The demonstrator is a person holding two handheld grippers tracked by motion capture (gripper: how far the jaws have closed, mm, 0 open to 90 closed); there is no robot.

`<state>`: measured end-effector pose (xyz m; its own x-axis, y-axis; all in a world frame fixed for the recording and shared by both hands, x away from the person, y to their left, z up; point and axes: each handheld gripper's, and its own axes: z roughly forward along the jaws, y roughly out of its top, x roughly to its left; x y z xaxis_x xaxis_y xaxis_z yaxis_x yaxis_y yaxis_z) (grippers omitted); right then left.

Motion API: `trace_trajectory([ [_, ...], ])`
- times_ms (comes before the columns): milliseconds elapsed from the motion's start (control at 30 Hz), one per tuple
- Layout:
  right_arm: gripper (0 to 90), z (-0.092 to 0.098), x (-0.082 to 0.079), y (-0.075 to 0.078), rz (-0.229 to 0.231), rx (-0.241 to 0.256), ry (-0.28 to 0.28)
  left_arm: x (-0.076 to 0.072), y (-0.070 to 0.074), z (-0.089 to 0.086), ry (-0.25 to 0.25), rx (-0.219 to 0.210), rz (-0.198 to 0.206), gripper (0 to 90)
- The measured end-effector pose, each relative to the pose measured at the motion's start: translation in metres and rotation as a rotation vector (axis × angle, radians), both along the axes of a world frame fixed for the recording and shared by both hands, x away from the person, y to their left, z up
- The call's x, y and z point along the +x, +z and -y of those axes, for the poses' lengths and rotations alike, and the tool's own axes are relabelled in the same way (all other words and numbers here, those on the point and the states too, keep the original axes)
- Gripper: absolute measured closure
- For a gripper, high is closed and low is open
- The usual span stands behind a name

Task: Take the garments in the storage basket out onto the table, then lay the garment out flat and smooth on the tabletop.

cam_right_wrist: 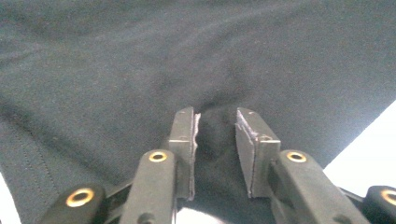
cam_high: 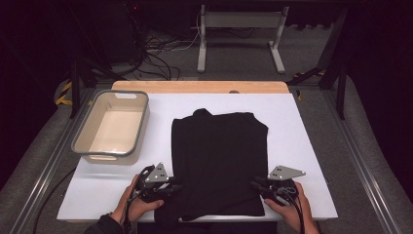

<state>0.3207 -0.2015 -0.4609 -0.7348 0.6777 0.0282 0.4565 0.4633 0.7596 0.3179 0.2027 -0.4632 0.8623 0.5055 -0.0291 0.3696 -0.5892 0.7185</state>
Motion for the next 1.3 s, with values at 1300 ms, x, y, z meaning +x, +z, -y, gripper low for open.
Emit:
trace_trajectory([
  [1300, 74.4, 0.010, -0.025, 0.026, 0.132, 0.078, -0.026, -0.017, 0.049, -0.041, 0.073, 0.021, 0.186, 87.8],
])
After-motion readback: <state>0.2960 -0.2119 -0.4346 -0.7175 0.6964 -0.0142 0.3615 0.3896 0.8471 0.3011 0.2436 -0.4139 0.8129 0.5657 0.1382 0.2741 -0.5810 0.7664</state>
